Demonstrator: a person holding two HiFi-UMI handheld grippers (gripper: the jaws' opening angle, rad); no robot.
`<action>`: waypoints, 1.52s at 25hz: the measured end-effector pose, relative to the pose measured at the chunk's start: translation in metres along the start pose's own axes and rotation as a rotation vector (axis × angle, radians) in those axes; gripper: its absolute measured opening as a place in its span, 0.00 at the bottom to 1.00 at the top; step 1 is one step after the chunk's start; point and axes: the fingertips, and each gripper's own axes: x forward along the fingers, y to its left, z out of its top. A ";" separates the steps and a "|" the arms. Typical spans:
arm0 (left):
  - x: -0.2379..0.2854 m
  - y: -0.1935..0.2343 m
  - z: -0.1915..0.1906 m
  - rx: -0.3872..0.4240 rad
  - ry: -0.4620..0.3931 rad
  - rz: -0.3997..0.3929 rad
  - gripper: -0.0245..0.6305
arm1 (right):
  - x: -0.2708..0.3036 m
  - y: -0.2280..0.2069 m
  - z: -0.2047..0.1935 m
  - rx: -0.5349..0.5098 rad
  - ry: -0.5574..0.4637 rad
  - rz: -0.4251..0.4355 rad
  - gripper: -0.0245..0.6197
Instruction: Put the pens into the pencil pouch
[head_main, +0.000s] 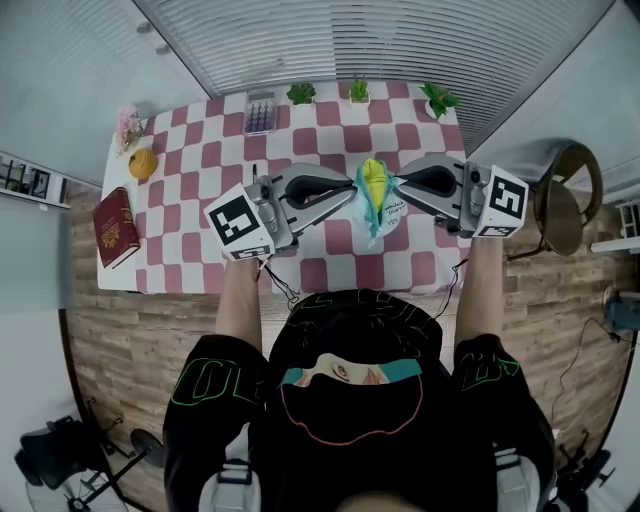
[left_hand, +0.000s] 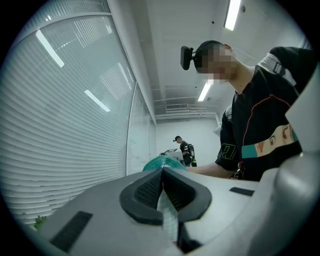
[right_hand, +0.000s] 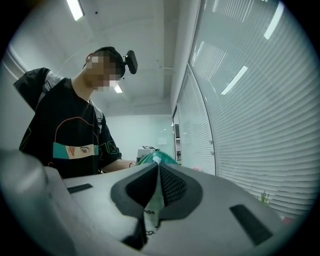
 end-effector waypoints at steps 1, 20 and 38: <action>-0.003 0.001 0.000 -0.001 -0.002 0.005 0.04 | 0.000 -0.001 0.000 0.001 0.001 -0.001 0.05; -0.060 0.014 -0.009 -0.043 -0.008 0.118 0.04 | 0.008 -0.020 -0.026 0.159 -0.060 -0.052 0.05; -0.131 0.046 -0.041 -0.051 0.075 0.430 0.04 | 0.016 -0.079 -0.076 0.175 0.137 -0.533 0.05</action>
